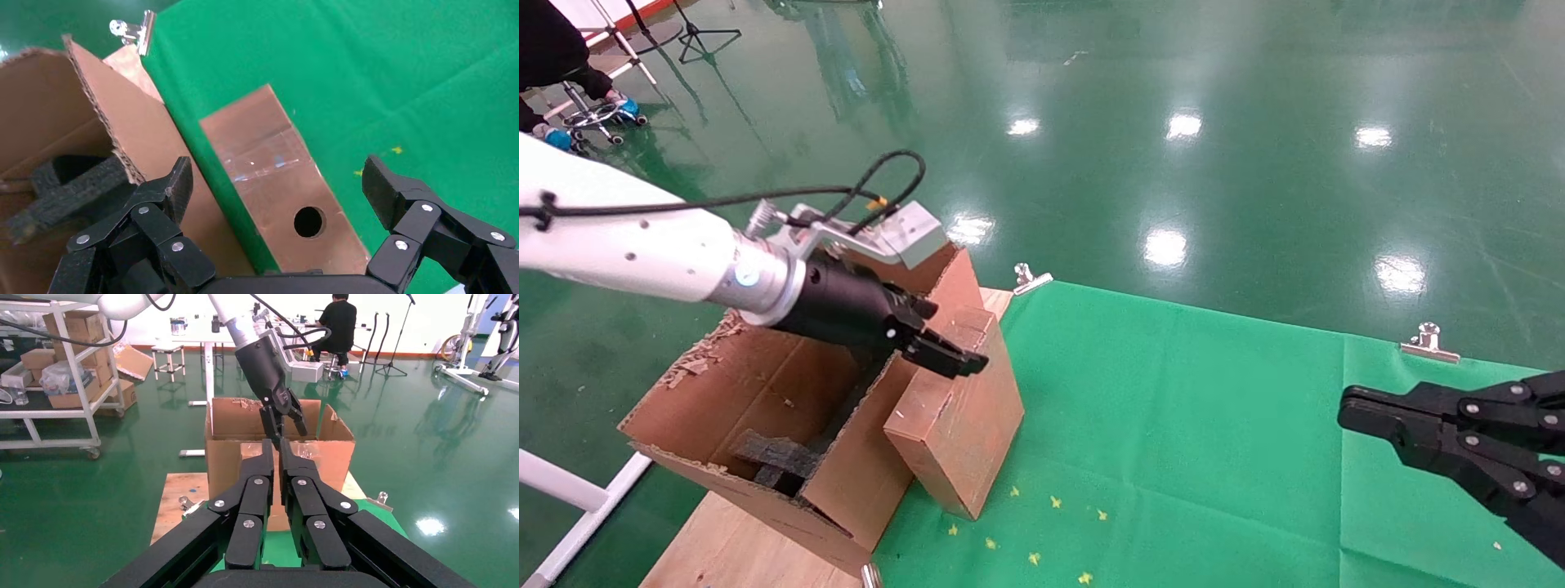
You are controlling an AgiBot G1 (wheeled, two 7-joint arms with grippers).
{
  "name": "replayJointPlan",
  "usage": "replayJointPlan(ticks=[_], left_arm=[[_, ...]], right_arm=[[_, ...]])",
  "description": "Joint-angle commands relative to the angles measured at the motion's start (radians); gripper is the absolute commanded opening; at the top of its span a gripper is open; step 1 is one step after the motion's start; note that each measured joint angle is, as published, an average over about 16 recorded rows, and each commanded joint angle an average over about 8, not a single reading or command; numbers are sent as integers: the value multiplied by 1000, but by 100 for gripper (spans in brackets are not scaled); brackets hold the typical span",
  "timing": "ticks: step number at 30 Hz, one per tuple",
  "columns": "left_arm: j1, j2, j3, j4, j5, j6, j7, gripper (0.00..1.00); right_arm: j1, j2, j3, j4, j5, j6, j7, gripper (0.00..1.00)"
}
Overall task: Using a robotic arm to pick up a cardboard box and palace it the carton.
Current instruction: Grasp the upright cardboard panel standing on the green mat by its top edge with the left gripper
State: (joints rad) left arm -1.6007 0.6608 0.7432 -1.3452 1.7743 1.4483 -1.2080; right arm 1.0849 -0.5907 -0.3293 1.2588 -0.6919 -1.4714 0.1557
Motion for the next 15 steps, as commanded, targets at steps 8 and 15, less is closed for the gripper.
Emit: replayJointPlan(ticks=[8, 15], left_arm=[[58, 3, 15, 0, 20, -39, -30, 100], [82, 2, 17, -1, 23, -68, -12, 100]], right_arm=[[0, 0, 0, 0, 0, 0, 0, 0], [0, 0, 0, 0, 0, 0, 0, 64]])
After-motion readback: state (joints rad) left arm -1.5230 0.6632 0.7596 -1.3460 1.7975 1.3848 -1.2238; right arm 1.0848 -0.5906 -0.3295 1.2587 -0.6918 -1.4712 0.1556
